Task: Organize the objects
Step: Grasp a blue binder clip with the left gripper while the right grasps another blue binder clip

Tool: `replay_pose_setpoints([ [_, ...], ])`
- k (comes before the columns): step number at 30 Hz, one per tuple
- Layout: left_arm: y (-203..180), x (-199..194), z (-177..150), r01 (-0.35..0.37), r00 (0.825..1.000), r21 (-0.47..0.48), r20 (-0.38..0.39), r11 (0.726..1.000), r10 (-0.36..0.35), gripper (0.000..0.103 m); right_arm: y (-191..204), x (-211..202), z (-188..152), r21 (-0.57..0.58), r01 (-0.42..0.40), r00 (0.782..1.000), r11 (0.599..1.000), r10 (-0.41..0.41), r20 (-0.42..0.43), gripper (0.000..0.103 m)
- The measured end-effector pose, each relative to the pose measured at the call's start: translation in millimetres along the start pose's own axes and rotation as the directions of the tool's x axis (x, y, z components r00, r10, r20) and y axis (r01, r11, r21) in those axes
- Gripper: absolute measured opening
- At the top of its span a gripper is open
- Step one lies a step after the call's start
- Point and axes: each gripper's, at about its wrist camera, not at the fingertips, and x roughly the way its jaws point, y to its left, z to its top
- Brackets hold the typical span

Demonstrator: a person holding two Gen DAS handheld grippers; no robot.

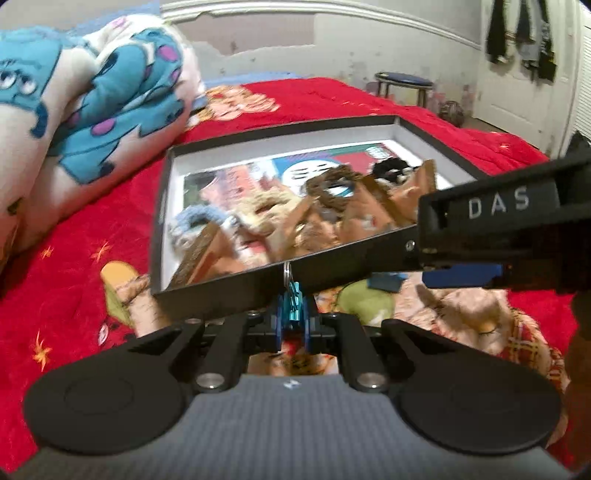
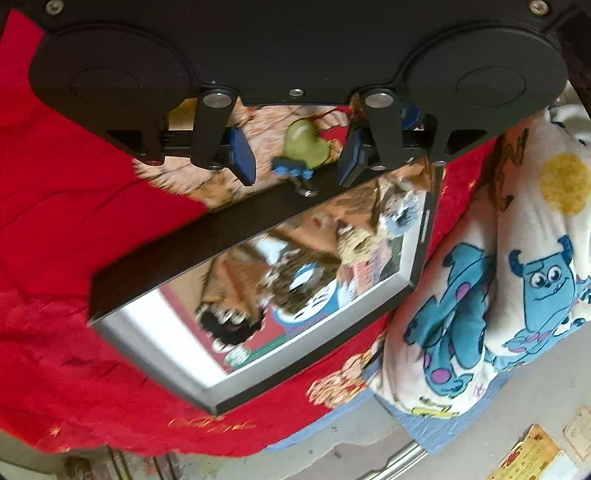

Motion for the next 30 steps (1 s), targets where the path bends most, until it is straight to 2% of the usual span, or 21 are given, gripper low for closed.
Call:
replay_pose_setpoints([
  [7,6,8,-2,-0.010,1.000,-0.050,-0.025,0.999,0.008,0.014,0,23,-4,0.021,0.003,1.000,1.000,-0.002,-0.023,0.035],
  [10,5,10,-1,-0.008,1.000,-0.054,-0.026,0.998,0.007,0.015,2,23,-6,-0.004,0.033,0.999,0.999,-0.033,-0.017,0.027],
  [13,5,10,-1,-0.005,1.000,-0.067,-0.027,0.998,0.003,0.015,5,22,-7,-0.020,0.046,0.999,0.999,-0.046,-0.020,0.027],
  [19,7,8,-2,0.002,0.999,-0.071,-0.045,0.998,-0.005,0.014,5,16,-10,-0.020,0.041,0.998,0.999,-0.042,-0.040,0.028],
  [20,10,4,-4,0.009,0.998,-0.078,-0.058,0.997,-0.014,0.014,4,15,-11,-0.007,0.030,0.999,1.000,-0.031,-0.044,0.030],
  [22,16,-4,-9,0.013,0.997,-0.105,-0.073,0.994,-0.021,0.015,2,14,-11,0.015,-0.002,0.999,1.000,0.003,-0.049,0.041],
  [23,17,-5,-8,0.018,0.997,-0.103,-0.076,0.995,-0.026,0.015,3,14,-11,0.011,-0.007,0.999,1.000,0.007,-0.054,0.042],
  [30,13,1,-7,0.002,0.997,-0.083,-0.082,0.997,-0.009,0.014,17,17,-19,-0.080,0.038,0.999,0.996,-0.040,-0.035,0.045],
])
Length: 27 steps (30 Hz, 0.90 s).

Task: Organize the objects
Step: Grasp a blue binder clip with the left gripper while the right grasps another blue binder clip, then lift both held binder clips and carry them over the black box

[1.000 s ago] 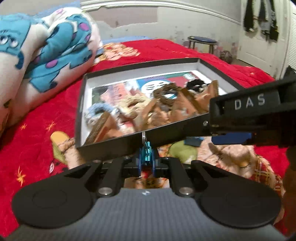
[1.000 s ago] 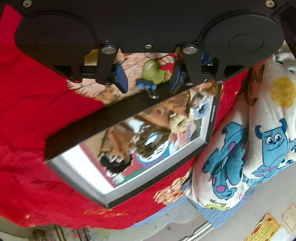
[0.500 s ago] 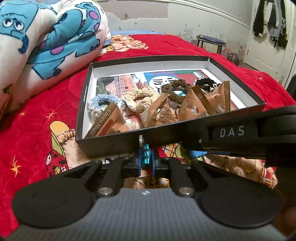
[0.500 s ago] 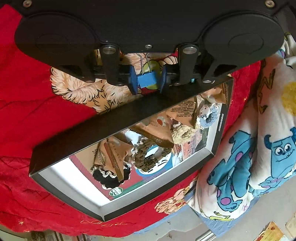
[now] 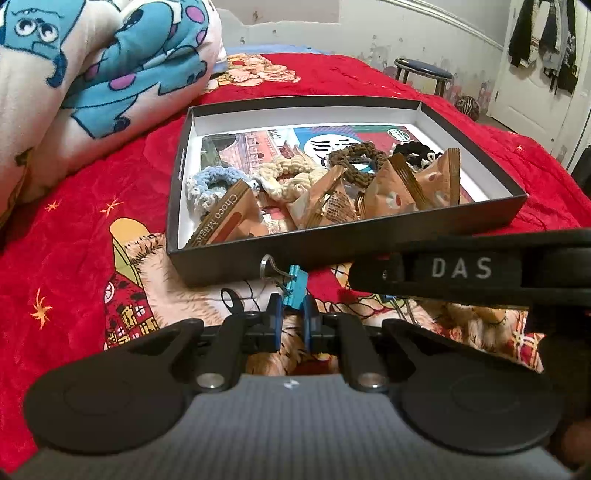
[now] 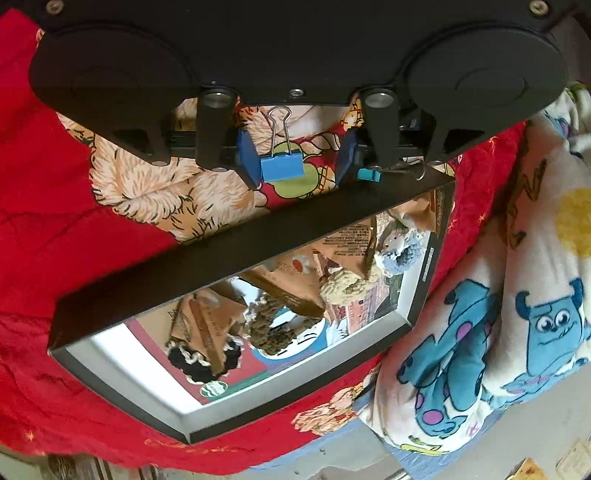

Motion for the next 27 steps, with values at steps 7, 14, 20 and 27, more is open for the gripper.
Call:
replay_pose_setpoints([
  [7,1,1,0,0.000,1.000,-0.002,0.001,1.000,0.000,0.015,4,1,0,-0.041,0.025,1.000,0.999,-0.025,-0.007,0.040],
  [14,2,5,0,-0.001,1.000,-0.021,0.021,1.000,0.001,0.015,12,2,-2,-0.111,0.091,0.996,0.990,-0.092,0.001,0.027],
  [20,-3,3,1,0.008,0.999,-0.013,0.032,1.000,-0.007,0.013,11,1,-1,-0.110,0.087,0.996,0.990,-0.087,0.005,0.025],
  [27,-16,-7,5,0.016,0.997,0.038,0.078,0.999,-0.019,0.013,3,-5,6,-0.046,0.045,0.999,0.998,-0.045,0.002,0.024],
])
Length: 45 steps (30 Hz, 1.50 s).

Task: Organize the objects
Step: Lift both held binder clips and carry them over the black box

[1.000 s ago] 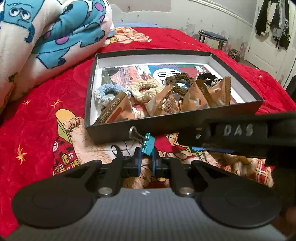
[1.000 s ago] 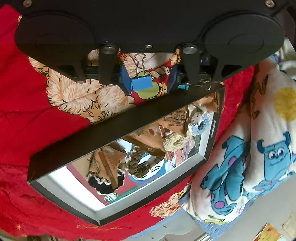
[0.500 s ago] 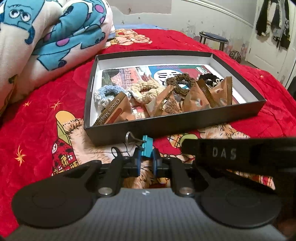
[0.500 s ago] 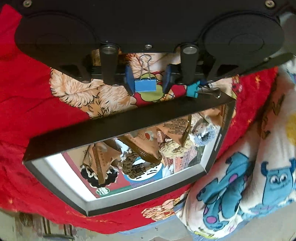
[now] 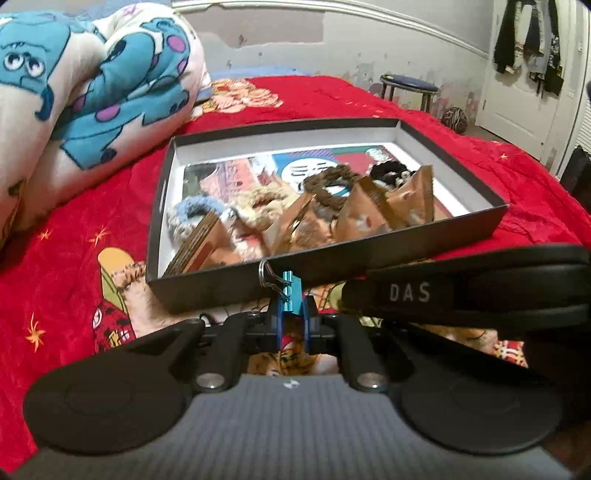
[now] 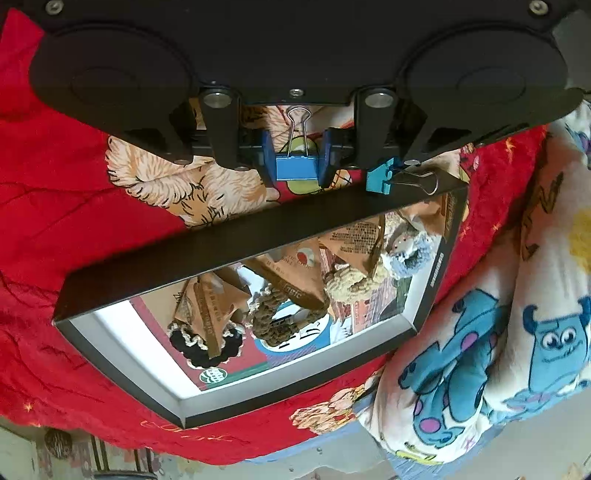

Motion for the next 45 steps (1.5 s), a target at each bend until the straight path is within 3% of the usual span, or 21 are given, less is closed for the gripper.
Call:
replay_pose_setpoints([
  [6,2,-3,6,0.014,1.000,-0.016,-0.002,1.000,-0.014,0.013,-6,-13,7,0.031,-0.042,0.999,0.999,0.040,0.034,0.024],
  [14,2,-18,16,0.064,0.997,-0.027,0.038,0.998,-0.063,0.013,-16,-37,19,0.068,-0.155,0.984,0.985,0.148,0.096,0.024],
  [21,11,-28,25,0.104,0.990,-0.066,0.097,0.992,-0.098,0.013,-20,-48,27,0.098,-0.252,0.960,0.963,0.235,0.154,0.024],
  [26,22,-25,45,0.080,0.986,-0.076,0.156,0.994,-0.067,0.013,-24,-52,42,0.117,-0.320,0.935,0.940,0.293,0.201,0.024],
  [29,31,-13,63,0.102,0.986,-0.103,0.142,0.989,-0.087,0.013,-26,-47,62,0.118,-0.302,0.936,0.946,0.270,0.227,0.024],
  [32,33,5,87,0.107,0.988,-0.128,0.121,0.986,-0.092,0.013,-21,-39,95,0.060,-0.210,0.951,0.976,0.190,0.245,0.024],
  [35,32,23,102,0.113,0.989,-0.131,0.114,0.985,-0.098,0.013,-23,-23,127,0.054,-0.176,0.955,0.983,0.157,0.251,0.024],
  [40,38,60,110,0.121,0.992,-0.153,0.060,0.981,-0.113,0.013,-14,24,161,0.035,-0.169,0.967,0.985,0.159,0.200,0.024],
  [45,36,91,111,0.111,0.994,-0.101,0.015,0.989,-0.110,0.013,1,70,164,-0.057,-0.066,0.989,0.996,0.073,0.129,0.024],
])
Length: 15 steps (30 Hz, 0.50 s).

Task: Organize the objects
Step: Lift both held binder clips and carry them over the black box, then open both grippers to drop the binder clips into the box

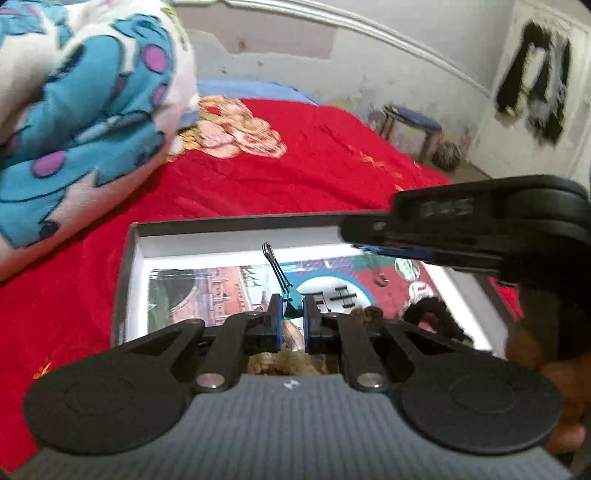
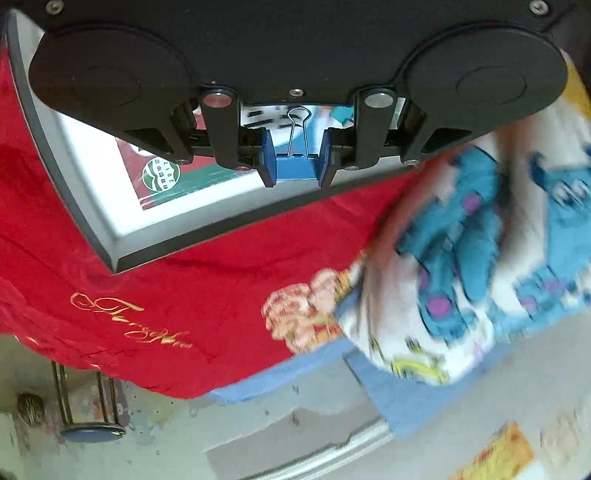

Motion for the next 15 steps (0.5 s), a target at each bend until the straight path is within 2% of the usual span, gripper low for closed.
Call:
replay_pose_setpoints([
  [6,0,16,-11,0.010,0.999,0.003,-0.049,1.000,-0.010,0.014,4,22,-11,-0.018,0.024,0.998,1.000,-0.025,-0.055,0.024],
  [9,0,15,-14,0.006,0.999,0.007,-0.045,1.000,-0.006,0.014,5,23,-15,-0.022,0.048,0.997,0.999,-0.049,-0.064,0.024],
  [13,3,14,-16,0.019,0.999,-0.017,-0.038,1.000,-0.020,0.015,6,25,-18,-0.031,0.036,0.997,0.999,-0.038,-0.071,0.024],
  [15,4,15,-16,0.023,0.999,-0.027,-0.036,0.999,-0.024,0.018,8,27,-20,-0.056,0.049,0.996,0.997,-0.053,-0.071,0.024],
])
